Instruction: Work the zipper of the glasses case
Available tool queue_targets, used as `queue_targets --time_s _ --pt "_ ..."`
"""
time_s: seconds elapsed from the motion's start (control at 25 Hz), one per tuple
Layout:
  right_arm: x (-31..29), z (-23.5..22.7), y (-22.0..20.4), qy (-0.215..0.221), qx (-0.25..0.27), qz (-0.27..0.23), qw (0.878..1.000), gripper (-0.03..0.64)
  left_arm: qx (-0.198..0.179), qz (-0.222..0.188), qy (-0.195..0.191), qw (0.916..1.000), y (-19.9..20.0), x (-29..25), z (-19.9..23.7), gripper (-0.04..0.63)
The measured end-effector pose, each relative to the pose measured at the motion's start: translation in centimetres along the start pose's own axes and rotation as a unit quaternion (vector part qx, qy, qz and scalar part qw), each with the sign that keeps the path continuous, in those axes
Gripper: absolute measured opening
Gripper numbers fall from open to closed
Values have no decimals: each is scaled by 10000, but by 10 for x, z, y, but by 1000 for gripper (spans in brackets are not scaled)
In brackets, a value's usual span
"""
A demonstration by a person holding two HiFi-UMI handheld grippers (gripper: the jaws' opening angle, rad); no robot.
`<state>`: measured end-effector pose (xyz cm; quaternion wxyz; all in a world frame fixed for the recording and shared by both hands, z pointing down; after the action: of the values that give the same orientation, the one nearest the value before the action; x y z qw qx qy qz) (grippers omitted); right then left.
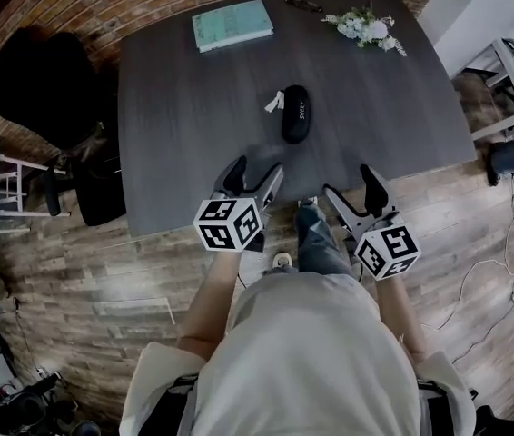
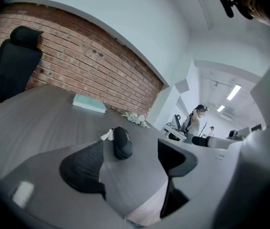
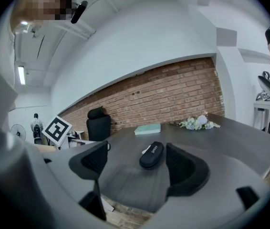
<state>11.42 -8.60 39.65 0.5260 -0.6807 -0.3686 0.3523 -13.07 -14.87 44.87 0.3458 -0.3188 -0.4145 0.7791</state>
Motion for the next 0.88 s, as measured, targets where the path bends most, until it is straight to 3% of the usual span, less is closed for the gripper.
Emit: queue_targets --time_s 0.4,0.88 --pt "-77 -83 15 362 23 165 9992 370 654 438 167 9968 -6 -95 22 343" --pt "-148 -142 20 818 -67 404 9958 370 953 964 368 9901 -25 -171 37 344"
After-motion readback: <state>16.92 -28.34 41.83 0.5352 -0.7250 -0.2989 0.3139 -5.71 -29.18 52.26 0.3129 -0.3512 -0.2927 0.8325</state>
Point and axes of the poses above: the fingertips, and each gripper's own axes: x backward along the fingers, z to its left, y out of its top, the point moved 9 cm from there along x, backward along the fingers, and after that the axes turned 9 degrees about -z, right-handed, at the moved point
